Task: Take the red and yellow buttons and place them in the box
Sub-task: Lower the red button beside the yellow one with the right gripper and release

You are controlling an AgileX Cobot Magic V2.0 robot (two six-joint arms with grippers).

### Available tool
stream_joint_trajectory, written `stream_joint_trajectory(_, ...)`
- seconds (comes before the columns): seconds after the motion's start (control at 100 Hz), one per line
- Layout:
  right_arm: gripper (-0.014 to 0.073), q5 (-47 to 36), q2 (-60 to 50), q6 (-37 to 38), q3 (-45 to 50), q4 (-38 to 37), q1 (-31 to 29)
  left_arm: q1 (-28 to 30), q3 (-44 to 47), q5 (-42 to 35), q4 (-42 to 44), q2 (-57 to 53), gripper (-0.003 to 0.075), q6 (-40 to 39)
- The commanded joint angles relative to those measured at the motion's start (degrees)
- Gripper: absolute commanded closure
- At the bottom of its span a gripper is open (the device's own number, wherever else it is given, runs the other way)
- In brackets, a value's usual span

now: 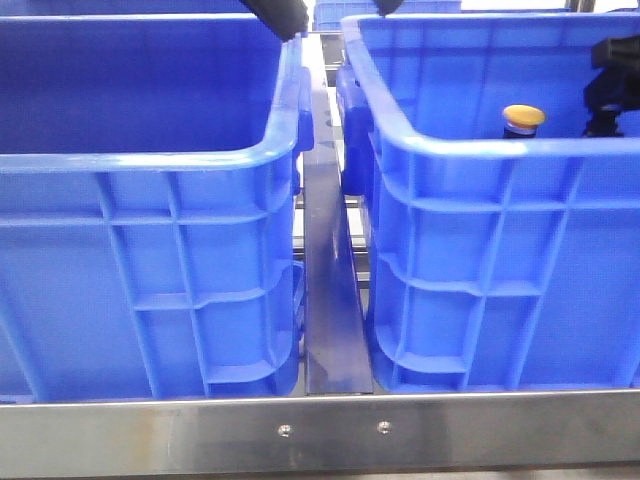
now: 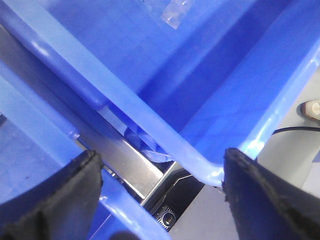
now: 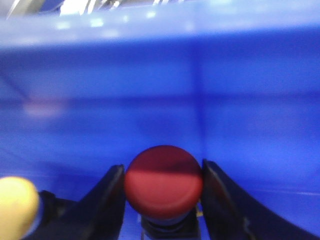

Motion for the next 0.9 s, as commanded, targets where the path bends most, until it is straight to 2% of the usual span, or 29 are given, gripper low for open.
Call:
stream_joint_trajectory(0.0, 0.0375, 2.6, -1.8, -0.8, -2.5, 5.8, -0.4, -0.4, -1.8, -2.1, -1.8, -2.5, 0.0237, 0.0)
stream_joint_trajectory(0.11, 0.0361, 1.4, -1.2, -0.8, -2.5, 5.8, -0.4, -0.4, -1.8, -2.1, -1.9, -2.5, 0.0237, 0.0)
stream_joint_trajectory(0.19, 0.0312, 0.6, -1.1, -0.8, -2.5, 5.8, -0.4, -0.4, -1.8, -2.1, -1.9, -2.5, 0.0237, 0.0)
stream_joint_trajectory(0.38, 0.0066, 0.5, -1.1, -0.8, -2.5, 5.8, -0.4, -0.4, -1.8, -2.1, -1.9, -2.5, 0.0237, 0.0)
stream_joint_trajectory(0.45, 0.0009, 0.5, -1.2, -0.8, -2.5, 5.8, -0.4, -0.4, -1.8, -2.1, -1.9, -2.5, 0.0237, 0.0)
stream_joint_trajectory(0.89, 0.0001, -1.7, -6.3, -0.8, -0.4, 5.8, -0.4, -0.4, -1.8, -2.1, -1.9, -2.7, 0.0237, 0.0)
